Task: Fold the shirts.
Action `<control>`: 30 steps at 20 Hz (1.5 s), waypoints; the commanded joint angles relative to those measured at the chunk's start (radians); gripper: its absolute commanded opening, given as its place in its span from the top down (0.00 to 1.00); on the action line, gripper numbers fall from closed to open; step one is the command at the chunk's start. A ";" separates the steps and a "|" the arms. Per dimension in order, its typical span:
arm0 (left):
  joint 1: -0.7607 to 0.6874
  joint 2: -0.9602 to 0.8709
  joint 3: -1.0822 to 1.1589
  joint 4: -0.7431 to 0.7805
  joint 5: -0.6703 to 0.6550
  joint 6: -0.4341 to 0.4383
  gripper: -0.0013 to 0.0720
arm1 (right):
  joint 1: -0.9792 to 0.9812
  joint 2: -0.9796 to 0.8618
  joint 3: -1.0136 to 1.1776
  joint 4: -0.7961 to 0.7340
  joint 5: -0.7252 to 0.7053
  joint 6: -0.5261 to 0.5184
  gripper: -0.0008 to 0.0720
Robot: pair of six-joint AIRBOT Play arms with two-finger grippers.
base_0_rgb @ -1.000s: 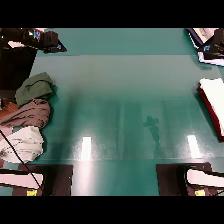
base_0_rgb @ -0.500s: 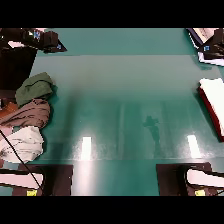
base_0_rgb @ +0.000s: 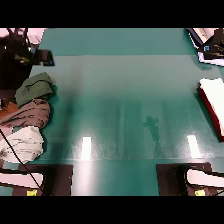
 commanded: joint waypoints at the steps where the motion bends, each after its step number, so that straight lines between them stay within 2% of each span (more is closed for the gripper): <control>1: 0.068 -0.001 -0.191 0.207 0.094 -0.085 0.05 | 0.001 -0.001 0.001 0.001 -0.001 0.000 0.97; 8: 0.117 -0.001 -0.462 0.206 0.353 -0.095 0.05 | 0.004 -0.001 0.001 0.000 0.000 0.000 0.97; 9: 0.117 -0.001 -0.463 0.205 0.369 -0.097 0.09 | 0.004 -0.001 0.001 0.001 0.000 0.000 0.97; 10: 0.117 -0.001 -0.460 0.204 0.373 -0.098 0.25 | 0.004 -0.001 0.001 0.000 0.000 0.000 0.97; 13: 0.117 0.002 -0.427 0.184 0.356 -0.098 0.83 | 0.004 -0.001 0.001 0.001 0.000 0.000 0.97; 14: 0.117 0.003 -0.402 0.171 0.337 -0.098 0.95 | 0.004 -0.001 0.001 0.002 0.000 0.000 0.96; 17: 0.106 0.010 -0.230 0.076 0.220 -0.073 0.95 | 0.003 0.000 0.002 0.004 -0.003 0.000 0.96; 21: 0.027 0.082 0.101 -0.200 0.130 0.114 0.95 | 0.004 0.000 0.053 0.010 -0.007 0.001 0.96; 23: -0.036 0.135 0.237 -0.346 0.090 0.171 0.95 | 0.004 0.000 0.113 0.010 -0.008 0.001 0.97; 26: -0.151 0.247 0.269 -0.517 0.111 0.264 0.95 | 0.003 0.029 0.132 0.010 -0.061 0.000 0.97; 30: -0.325 0.296 0.265 -0.563 0.088 0.275 0.95 | 0.003 0.148 -0.011 0.007 -0.264 0.000 0.97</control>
